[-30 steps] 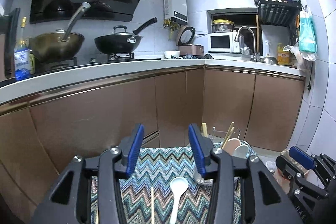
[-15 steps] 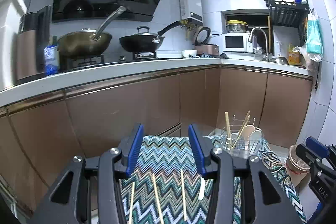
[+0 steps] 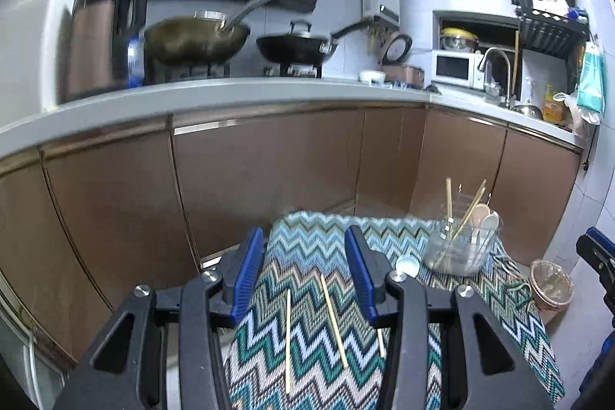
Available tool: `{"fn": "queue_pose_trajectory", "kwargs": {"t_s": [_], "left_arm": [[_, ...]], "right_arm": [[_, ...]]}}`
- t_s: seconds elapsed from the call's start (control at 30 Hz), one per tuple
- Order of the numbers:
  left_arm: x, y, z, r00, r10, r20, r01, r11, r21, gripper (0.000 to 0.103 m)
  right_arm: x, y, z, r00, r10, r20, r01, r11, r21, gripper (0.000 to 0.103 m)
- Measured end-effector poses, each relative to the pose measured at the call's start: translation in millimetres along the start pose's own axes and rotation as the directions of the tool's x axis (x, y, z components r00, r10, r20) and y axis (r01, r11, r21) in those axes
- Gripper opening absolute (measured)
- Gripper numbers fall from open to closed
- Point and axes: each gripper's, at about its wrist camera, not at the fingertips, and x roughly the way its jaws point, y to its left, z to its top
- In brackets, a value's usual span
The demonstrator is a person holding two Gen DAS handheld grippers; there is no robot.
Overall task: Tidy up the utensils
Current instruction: 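Withdraw both tools from the holder above the cloth, then lower and grasp a bamboo chopstick with left tool while right tool grasps the white spoon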
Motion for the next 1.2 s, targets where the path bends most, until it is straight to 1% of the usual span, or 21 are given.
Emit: {"fn": "queue_pose_trajectory", "kwargs": {"t_s": [0.1, 0.27, 0.3, 0.37, 0.43, 0.47, 0.5, 0.57, 0.6, 0.63, 0.67, 0.8, 0.9, 1.07, 1.17, 1.2], "left_arm": [[14.8, 16.5, -3.8, 0.995, -0.053, -0.086, 0.049, 0.998, -0.046, 0.042], [46.3, 30.1, -11.4, 0.977, -0.102, -0.187, 0.084, 0.991, -0.102, 0.042], [53.5, 30.9, -13.8, 0.972, -0.112, -0.206, 0.091, 0.990, -0.109, 0.042], [71.4, 30.2, -19.8, 0.957, -0.137, -0.255, 0.110, 0.987, -0.120, 0.042], [88.4, 27.6, -25.8, 0.942, -0.152, -0.298, 0.121, 0.985, -0.121, 0.042], [100.8, 25.9, -28.9, 0.932, -0.162, -0.325, 0.128, 0.984, -0.123, 0.042], [111.6, 24.1, -31.8, 0.920, -0.173, -0.351, 0.136, 0.982, -0.128, 0.042], [137.5, 20.7, -37.4, 0.892, -0.193, -0.409, 0.146, 0.979, -0.144, 0.042], [146.1, 19.9, -39.4, 0.883, -0.198, -0.426, 0.147, 0.978, -0.150, 0.042], [161.3, 18.6, -42.9, 0.866, -0.206, -0.456, 0.149, 0.976, -0.157, 0.042], [172.0, 17.9, -44.4, 0.855, -0.208, -0.474, 0.148, 0.976, -0.161, 0.042], [218.5, 13.3, -54.5, 0.809, -0.210, -0.549, 0.140, 0.976, -0.167, 0.042], [243.6, 8.9, -58.6, 0.783, -0.205, -0.587, 0.136, 0.978, -0.159, 0.042], [277.1, 2.7, -63.5, 0.748, -0.199, -0.633, 0.132, 0.979, -0.152, 0.041], [293.6, 2.0, -65.4, 0.727, -0.201, -0.656, 0.129, 0.979, -0.157, 0.036], [299.1, 2.0, -66.6, 0.717, -0.204, -0.666, 0.129, 0.978, -0.162, 0.036]], "right_arm": [[9.9, 2.4, -2.0, 0.999, 0.014, -0.033, -0.014, 1.000, -0.001, 0.036], [38.5, 5.8, -14.4, 0.991, 0.038, -0.127, -0.040, 0.999, -0.009, 0.036], [46.0, 6.0, -17.9, 0.988, 0.042, -0.149, -0.044, 0.999, -0.008, 0.036], [60.2, 6.5, -23.9, 0.980, 0.043, -0.192, -0.046, 0.999, -0.009, 0.036], [80.6, 5.5, -30.2, 0.968, 0.051, -0.247, -0.054, 0.999, -0.004, 0.036], [87.5, 5.7, -32.3, 0.963, 0.054, -0.264, -0.056, 0.998, -0.001, 0.036], [101.3, 4.4, -35.0, 0.954, 0.061, -0.295, -0.063, 0.998, 0.004, 0.036], [122.6, 4.6, -40.4, 0.939, 0.073, -0.336, -0.074, 0.997, 0.010, 0.036], [139.2, 4.1, -42.7, 0.927, 0.083, -0.365, -0.084, 0.996, 0.012, 0.036], [153.6, 2.8, -44.8, 0.917, 0.093, -0.388, -0.094, 0.995, 0.015, 0.036], [167.1, 2.3, -47.4, 0.907, 0.098, -0.409, -0.100, 0.995, 0.017, 0.036], [220.1, 0.2, -61.9, 0.875, 0.083, -0.478, -0.099, 0.995, -0.007, 0.036], [252.0, -1.2, -71.1, 0.863, 0.053, -0.503, -0.082, 0.996, -0.036, 0.036], [294.9, -5.0, -79.0, 0.852, 0.012, -0.524, -0.068, 0.994, -0.087, 0.036], [314.7, -7.4, -84.4, 0.840, 0.009, -0.543, -0.071, 0.993, -0.093, 0.036], [319.8, -8.2, -85.9, 0.835, 0.006, -0.550, -0.070, 0.993, -0.096, 0.036]]}}
